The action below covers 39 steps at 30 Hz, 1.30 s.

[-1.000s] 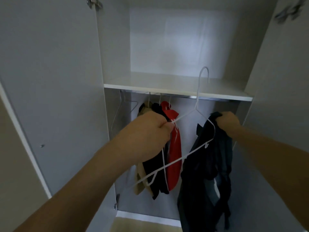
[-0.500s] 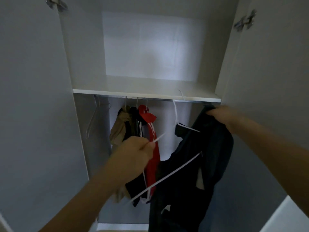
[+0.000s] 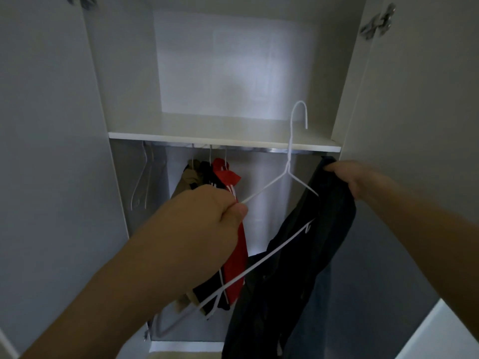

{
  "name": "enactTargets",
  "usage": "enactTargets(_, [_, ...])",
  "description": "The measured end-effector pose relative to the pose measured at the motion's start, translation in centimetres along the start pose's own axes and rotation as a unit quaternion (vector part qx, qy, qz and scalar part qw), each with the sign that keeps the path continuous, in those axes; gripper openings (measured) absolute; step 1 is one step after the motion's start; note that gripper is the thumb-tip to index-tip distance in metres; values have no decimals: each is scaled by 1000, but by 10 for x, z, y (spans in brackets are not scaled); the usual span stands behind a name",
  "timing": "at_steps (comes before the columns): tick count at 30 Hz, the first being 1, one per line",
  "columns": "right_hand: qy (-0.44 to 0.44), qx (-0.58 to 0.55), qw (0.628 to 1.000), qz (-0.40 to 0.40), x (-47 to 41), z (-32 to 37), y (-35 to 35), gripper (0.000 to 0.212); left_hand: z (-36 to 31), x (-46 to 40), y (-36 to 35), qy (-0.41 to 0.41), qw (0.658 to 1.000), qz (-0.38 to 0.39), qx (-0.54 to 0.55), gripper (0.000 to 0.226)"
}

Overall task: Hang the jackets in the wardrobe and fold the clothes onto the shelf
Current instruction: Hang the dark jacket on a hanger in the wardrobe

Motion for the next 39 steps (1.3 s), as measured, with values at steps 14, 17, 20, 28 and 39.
enactTargets(14, [-25, -103, 987, 118, 31, 17, -26, 29, 14, -51, -93, -39, 997, -38, -56, 40])
enactTargets(17, [5, -168, 976, 138, 45, 13, -31, 24, 41, -66, -125, -24, 997, -53, 45, 43])
enactTargets(20, [177, 34, 982, 59, 39, 9, -20, 16, 64, -70, -122, -76, 986, -117, 95, 41])
enactTargets(28, [411, 329, 847, 74, 33, 25, -19, 33, 91, -88, -99, -182, 964, -189, -51, 31])
enactTargets(39, [385, 205, 896, -81, 17, 47, -9, 33, 148, -44, -282, 228, 864, 73, 443, 119])
Point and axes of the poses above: each hand's wrist, its own x-axis away from the middle knuckle, its own y-axis out of the back of the hand, z = x × y, the point moved 5 cm from there along -x, towards the middle knuckle, and after that the axes turned 2 degrees about z, right-handed, at the moved point
